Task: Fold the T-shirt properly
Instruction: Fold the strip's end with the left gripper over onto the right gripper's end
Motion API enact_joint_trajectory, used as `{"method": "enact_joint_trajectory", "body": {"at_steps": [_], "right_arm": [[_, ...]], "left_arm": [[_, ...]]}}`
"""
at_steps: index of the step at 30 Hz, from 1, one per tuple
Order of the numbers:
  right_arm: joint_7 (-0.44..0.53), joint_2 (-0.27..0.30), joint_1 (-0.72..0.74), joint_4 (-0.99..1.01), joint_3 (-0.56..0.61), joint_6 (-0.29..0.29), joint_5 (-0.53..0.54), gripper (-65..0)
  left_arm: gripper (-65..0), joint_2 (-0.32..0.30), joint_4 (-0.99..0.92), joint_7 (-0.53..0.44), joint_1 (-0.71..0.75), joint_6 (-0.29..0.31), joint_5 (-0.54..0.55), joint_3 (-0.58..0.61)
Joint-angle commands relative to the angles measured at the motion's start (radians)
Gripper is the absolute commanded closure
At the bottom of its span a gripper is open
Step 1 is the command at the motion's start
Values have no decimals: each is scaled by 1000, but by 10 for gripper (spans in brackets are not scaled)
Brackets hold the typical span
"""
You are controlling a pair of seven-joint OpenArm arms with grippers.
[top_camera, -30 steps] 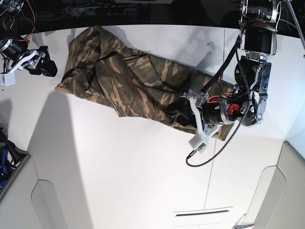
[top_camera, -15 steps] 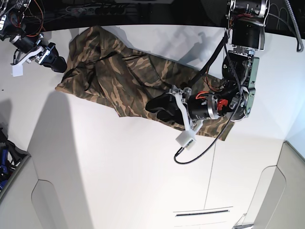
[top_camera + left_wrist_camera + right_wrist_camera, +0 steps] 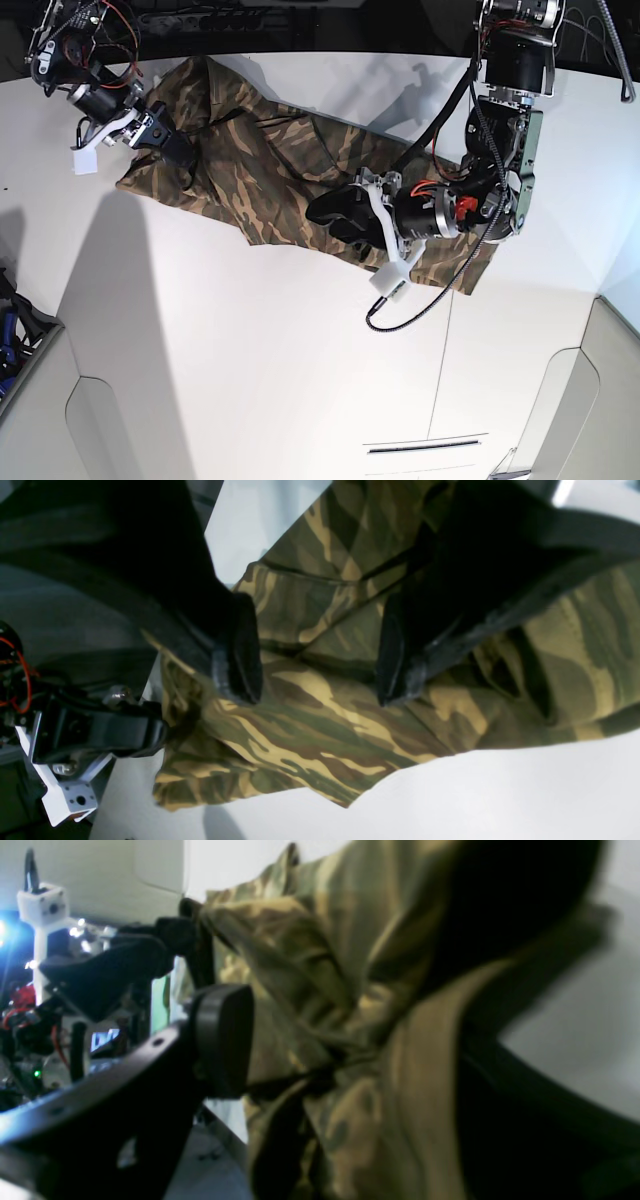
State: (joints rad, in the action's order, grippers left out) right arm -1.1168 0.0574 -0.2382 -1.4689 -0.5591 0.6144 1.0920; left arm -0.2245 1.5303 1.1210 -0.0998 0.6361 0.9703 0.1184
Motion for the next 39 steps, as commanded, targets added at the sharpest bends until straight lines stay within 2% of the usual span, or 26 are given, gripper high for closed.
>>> {"method": "enact_joint_trajectory", "body": {"at_steps": [1, 10, 16, 18, 22, 24, 32, 35, 39], "right_arm": [[5, -1, 0, -11, 14, 3, 7, -432], [59, -6, 0, -11, 118, 3, -40, -432], [140, -6, 0, -11, 166, -2, -130, -416], [149, -5, 3, -11, 166, -4, -136, -324], [150, -5, 14, -11, 166, -9, -142, -74], [152, -5, 23, -11, 166, -8, -141, 0], [152, -3, 47, -11, 165, -8, -142, 0], [148, -2, 47, -15, 146, -8, -142, 0], [134, 5, 47, -45, 89, -8, -142, 0]], "left_arm": [[-391, -3, 14, -18, -16, 3, 28, -3], [-390, -3, 14, -18, -11, 3, 28, -3], [-390, -3, 14, -18, -11, 4, 40, -4], [-390, -4, 14, -18, -12, 4, 51, -4], [-390, -6, 15, -18, -17, 9, 70, -17], [-390, -6, 15, -18, -16, 12, 73, -37], [-390, -12, 15, -5, -17, 19, 89, -136], [-390, -12, 15, 32, -17, 53, 126, -196], [-390, -21, 15, 68, -16, 61, 180, -288]]}}
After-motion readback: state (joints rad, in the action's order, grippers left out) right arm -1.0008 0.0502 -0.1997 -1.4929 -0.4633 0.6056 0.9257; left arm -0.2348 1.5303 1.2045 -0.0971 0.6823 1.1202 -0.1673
